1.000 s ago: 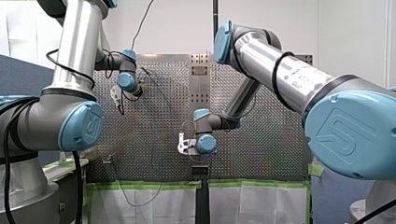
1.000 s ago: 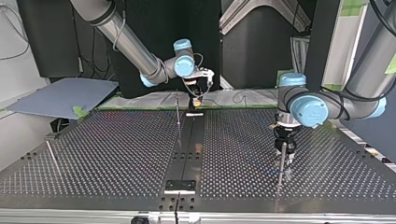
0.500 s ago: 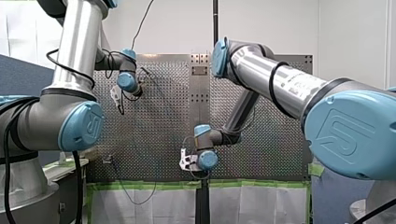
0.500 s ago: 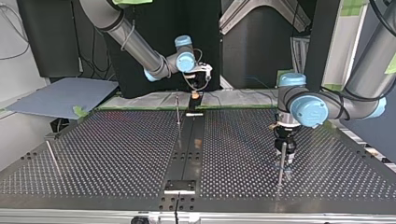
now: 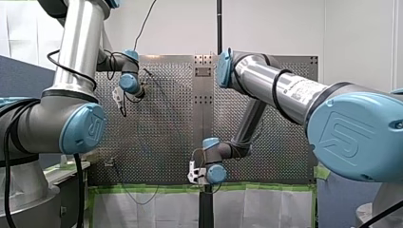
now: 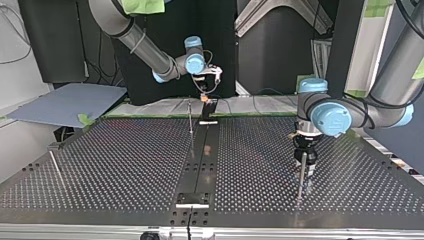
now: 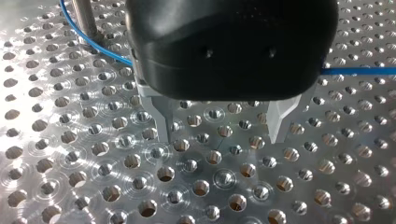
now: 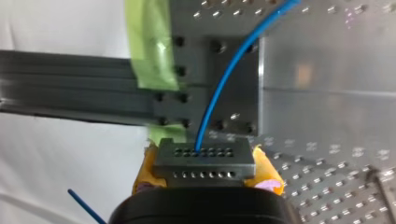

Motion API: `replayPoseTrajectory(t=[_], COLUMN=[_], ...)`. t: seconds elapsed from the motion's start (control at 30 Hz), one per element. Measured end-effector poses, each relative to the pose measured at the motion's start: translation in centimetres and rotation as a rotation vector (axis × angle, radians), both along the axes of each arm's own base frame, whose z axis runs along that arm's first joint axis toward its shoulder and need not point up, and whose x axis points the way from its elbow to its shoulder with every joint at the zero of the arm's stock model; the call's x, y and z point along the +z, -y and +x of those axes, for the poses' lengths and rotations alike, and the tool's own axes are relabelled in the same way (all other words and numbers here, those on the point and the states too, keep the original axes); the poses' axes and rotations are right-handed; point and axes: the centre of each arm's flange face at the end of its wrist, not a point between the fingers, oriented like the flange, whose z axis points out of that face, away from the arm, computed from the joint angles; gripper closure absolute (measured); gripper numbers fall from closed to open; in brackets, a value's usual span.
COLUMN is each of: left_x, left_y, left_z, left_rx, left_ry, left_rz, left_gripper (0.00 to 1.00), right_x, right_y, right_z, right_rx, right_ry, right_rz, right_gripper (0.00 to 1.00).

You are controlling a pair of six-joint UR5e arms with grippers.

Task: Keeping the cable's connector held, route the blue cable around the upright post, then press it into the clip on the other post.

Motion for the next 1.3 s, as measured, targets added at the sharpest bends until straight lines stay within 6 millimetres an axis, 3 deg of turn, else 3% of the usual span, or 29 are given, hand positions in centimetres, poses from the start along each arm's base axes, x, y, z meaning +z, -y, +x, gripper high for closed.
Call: replayPoseTrajectory(t=[0.23, 0.43, 1.03, 1.3], left_x=[0.0, 0.0, 0.0, 0.0], left_y=[-0.1, -0.2, -0.6, -0.8], left_z=[0.0, 0.0, 0.1, 0.1], left_rx=[0.001, 0.003, 0.013, 0.019], left_ry=[0.000, 0.000, 0.000, 0.000], left_rz=[0.000, 0.000, -0.001, -0.003], left_gripper=[0.01, 0.01, 0.01, 0.01], right_x=[-4.5, -6.5, -9.1, -7.1], right_y=[-0.2, -0.3, -1.7, -2.0], right_z=[-1.9, -3.9, -9.7, -11.0], right_rx=[-0.033, -0.068, -0.148, -0.170], right_ry=[-0.015, -0.018, -0.018, -0.002], right_rz=[0.031, 0.041, 0.021, -0.021], right_gripper=[1.00, 1.00, 1.00, 1.00])
